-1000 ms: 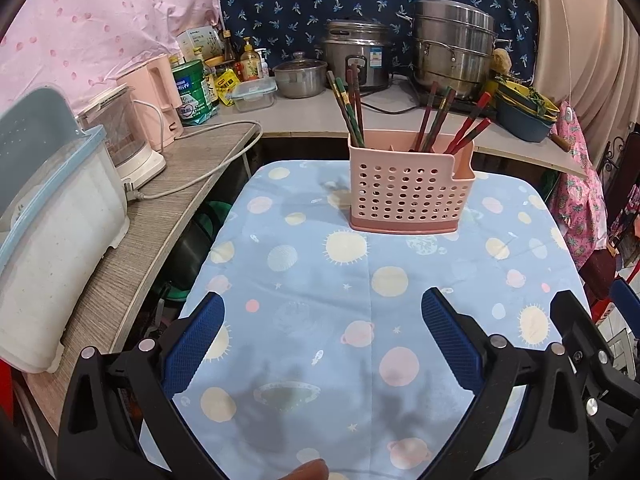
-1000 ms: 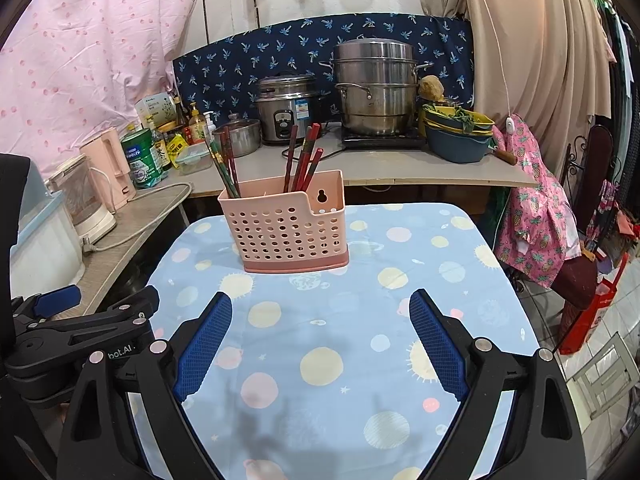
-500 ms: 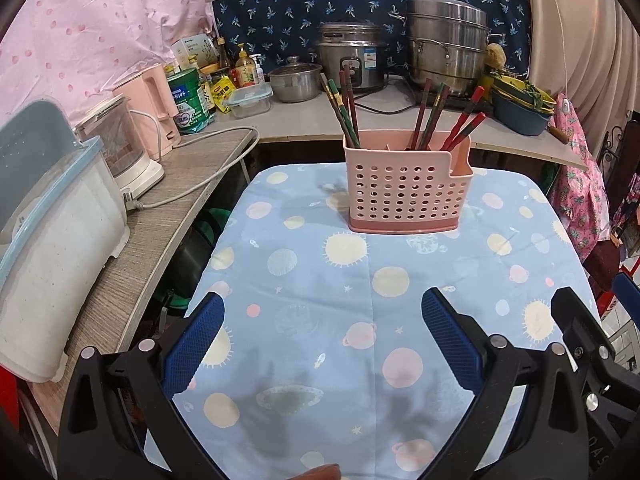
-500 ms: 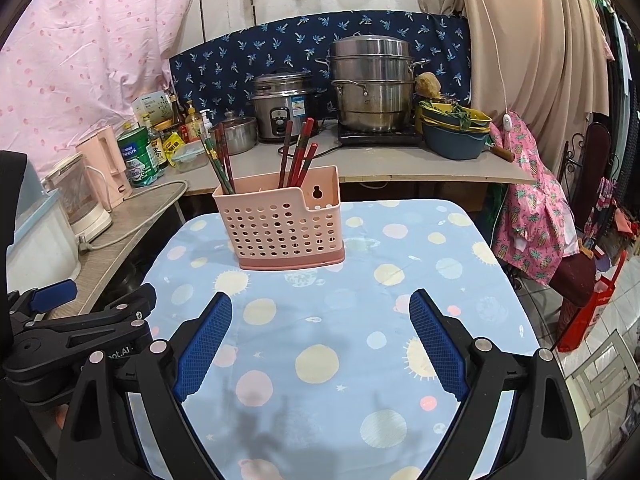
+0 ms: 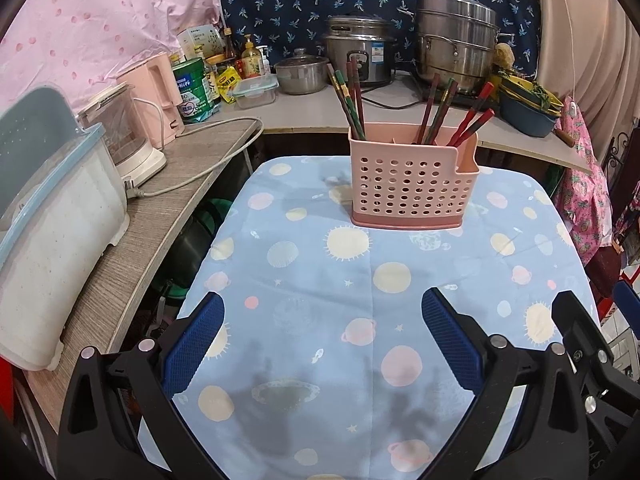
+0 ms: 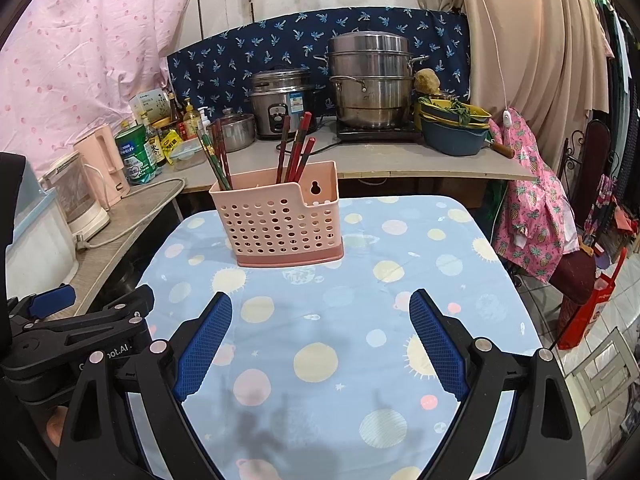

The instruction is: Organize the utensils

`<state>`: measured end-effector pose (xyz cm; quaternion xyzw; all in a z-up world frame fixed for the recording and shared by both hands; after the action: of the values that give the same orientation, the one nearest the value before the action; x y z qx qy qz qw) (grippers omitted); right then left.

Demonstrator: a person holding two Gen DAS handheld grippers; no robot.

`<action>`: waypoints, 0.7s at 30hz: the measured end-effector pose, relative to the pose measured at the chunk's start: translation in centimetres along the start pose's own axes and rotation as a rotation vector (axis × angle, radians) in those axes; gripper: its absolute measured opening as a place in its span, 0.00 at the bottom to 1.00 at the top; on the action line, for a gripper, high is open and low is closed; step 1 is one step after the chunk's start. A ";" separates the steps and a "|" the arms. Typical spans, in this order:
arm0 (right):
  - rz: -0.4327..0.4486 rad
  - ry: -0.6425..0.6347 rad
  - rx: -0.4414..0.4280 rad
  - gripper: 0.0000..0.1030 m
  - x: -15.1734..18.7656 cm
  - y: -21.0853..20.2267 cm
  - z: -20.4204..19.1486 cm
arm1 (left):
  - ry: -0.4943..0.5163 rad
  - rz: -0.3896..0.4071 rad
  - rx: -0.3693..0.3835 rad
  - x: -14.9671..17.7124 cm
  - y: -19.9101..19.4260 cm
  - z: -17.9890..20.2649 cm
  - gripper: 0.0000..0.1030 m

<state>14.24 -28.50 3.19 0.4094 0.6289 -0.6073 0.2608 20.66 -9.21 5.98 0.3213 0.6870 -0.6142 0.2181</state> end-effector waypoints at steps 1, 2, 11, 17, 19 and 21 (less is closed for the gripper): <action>0.000 0.001 0.001 0.84 0.0 0.1 0.0 | 0.003 0.001 0.000 0.0 0.0 0.1 0.92; -0.001 0.002 0.001 0.84 0.0 0.2 0.0 | 0.004 0.000 0.000 -0.1 0.1 0.1 0.92; -0.005 0.004 0.002 0.84 -0.1 0.6 0.2 | 0.011 0.003 -0.005 -0.4 0.3 0.4 0.92; -0.008 0.005 0.001 0.84 -0.1 0.7 0.2 | 0.009 -0.001 -0.006 -0.7 0.8 0.6 0.92; -0.010 0.005 0.001 0.84 -0.2 1.1 0.2 | -0.002 0.001 -0.005 -0.8 1.0 0.6 0.92; -0.010 0.006 -0.002 0.84 -0.2 1.1 0.2 | -0.010 -0.012 0.014 -0.9 1.4 0.6 0.92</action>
<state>15.23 -28.82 2.70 0.4077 0.6322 -0.6069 0.2564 22.27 -9.89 5.55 0.3158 0.6834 -0.6219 0.2154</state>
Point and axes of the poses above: each gripper's, at about its wrist camera, not at the fingertips, and y roughly the way its jaws point, z to its right, x to its underside, the point moved 2 cm from there along y, roughly the way its jaws point, and after that the axes turned 6 degrees about -x, right-handed, at the moved point
